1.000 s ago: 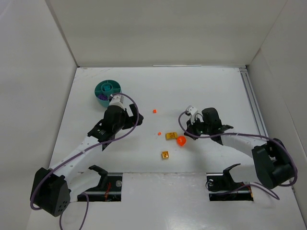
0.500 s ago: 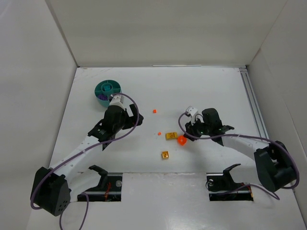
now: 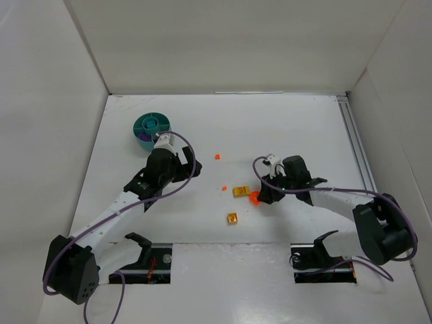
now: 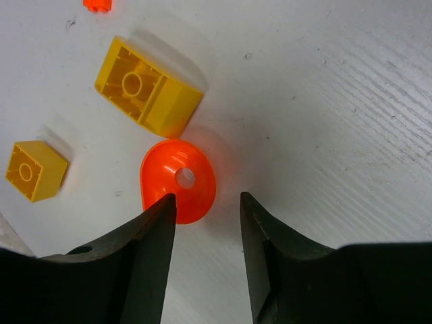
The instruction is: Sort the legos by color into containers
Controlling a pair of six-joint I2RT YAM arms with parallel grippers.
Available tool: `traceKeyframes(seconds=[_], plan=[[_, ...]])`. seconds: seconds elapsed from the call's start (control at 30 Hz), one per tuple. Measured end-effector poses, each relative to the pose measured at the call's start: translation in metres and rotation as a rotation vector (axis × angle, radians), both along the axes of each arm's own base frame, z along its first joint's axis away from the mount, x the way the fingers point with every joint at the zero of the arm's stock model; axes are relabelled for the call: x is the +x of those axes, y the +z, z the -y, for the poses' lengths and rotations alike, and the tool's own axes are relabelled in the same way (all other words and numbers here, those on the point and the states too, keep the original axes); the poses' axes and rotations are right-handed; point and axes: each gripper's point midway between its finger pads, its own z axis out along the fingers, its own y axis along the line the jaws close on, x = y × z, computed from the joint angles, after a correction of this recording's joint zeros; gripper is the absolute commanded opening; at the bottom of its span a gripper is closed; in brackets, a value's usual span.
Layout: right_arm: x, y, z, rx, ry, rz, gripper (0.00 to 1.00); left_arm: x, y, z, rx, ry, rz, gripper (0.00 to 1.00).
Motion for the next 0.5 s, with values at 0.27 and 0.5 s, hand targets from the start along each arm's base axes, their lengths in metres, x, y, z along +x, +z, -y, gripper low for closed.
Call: traceKeyframes(seconds=[0.27, 0.5], plan=[[-0.0005, -0.002, -0.0077, 0.056, -0.022, -0.045, 0.38, 0.0, 0.0, 0.0, 0.0, 0.0, 0.0, 1.0], [-0.0053, -0.0032, -0.0105, 0.087, -0.029, -0.073, 0.18, 0.0003, -0.0001, -0.0009, 0.003, 0.005, 0.001, 1.0]])
